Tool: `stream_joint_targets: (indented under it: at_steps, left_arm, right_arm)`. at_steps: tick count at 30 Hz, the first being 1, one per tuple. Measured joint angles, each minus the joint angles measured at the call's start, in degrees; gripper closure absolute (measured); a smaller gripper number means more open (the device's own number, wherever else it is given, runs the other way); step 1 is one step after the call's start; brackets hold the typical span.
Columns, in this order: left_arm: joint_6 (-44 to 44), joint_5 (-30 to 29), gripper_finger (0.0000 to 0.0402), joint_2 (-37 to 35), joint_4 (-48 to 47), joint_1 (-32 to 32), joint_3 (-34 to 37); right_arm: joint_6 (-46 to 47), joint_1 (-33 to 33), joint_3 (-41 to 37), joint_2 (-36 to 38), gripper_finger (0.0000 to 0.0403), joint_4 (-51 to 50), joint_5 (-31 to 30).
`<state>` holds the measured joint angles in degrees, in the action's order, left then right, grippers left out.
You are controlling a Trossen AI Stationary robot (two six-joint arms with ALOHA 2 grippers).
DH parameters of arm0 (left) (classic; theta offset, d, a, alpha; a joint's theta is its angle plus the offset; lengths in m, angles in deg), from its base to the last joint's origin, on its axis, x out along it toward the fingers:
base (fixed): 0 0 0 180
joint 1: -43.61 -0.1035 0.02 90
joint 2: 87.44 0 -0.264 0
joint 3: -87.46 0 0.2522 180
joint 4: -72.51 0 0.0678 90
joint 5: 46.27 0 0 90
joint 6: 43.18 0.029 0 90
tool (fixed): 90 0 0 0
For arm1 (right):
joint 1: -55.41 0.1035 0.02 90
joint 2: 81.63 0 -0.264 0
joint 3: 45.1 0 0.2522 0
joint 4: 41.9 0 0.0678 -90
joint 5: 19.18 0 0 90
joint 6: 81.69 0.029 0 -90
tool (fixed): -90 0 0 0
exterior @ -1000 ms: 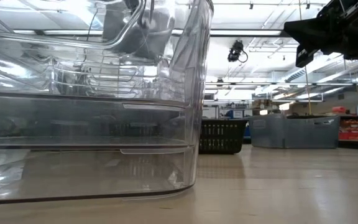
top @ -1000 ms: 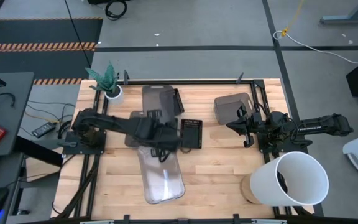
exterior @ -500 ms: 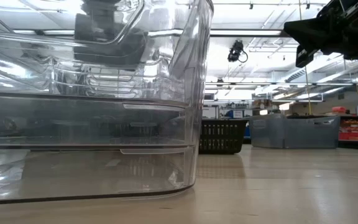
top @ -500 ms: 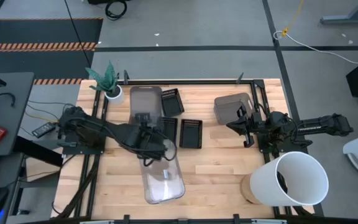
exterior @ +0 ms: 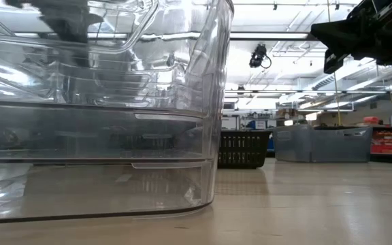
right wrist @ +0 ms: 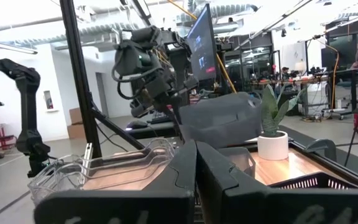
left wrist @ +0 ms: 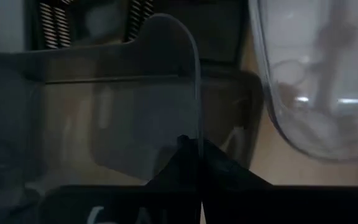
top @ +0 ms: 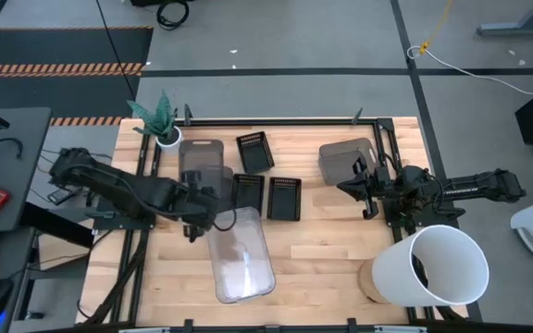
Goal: Stack baskets by color
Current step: Stack the middle transparent black bin on top of the left transparent black bin
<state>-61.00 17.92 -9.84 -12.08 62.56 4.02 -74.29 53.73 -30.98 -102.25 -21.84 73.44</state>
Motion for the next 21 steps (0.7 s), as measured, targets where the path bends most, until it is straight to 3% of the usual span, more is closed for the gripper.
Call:
stream_joint_targets:
  at_steps: [11, 21]
  left_arm:
    - [-0.27, 5.37, 0.0398, -5.81, 15.65, 0.79, 14.85]
    - [-0.22, 7.87, 0.0398, -5.64, 21.22, 1.93, 19.41]
  right_arm:
    - [-0.01, 0.01, 0.00, 0.01, 0.0393, -0.02, 0.00]
    - [0.00, 0.01, 0.00, -0.01, 0.0393, -0.01, 0.00]
